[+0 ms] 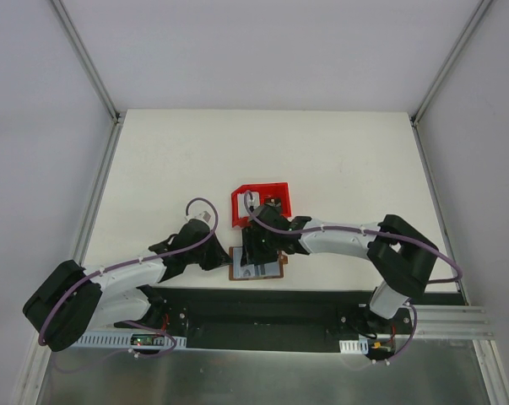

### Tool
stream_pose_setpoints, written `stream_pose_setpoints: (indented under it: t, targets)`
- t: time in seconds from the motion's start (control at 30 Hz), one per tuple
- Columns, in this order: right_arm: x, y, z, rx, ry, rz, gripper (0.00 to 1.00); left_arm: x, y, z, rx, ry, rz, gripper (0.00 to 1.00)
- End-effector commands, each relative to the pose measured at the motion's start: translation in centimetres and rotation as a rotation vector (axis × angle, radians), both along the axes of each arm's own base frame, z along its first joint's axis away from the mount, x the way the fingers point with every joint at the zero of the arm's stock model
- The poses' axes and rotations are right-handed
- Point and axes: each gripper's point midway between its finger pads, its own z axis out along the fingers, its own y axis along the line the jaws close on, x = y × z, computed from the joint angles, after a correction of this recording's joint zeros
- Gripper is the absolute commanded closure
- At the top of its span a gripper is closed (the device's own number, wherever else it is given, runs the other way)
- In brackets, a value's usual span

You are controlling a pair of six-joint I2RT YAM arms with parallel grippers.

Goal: Put the credit cards into the card holder
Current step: Insert the credit card into the card holder.

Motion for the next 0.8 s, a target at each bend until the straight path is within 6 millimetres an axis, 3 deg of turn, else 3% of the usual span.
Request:
stream_pose_setpoints:
  t: [0.0,0.17,0.47,0.77]
  targets:
    - [-0.5,2.9,1.8,0.081,0.042,0.025,0.52,0.3,-0.1,0.3,-0.023,-0.007,0.022,1.0]
    - [-0.4,3.0,1.3,0.071,0.048,0.017,0.52,0.3,-0.1,0.3,-0.03,-0.009,0.027,1.0]
    - [-0.2,3.6,2.4,0.1,0.012,0.067,0.51,0.5,-0.3,0.6,-0.044,-0.016,0.031,1.0]
    - [2.6,-0.4,4.6,0.031,-0.172,0.017,0.47,0.1,0.2,0.1,-0.04,-0.014,0.044,1.0]
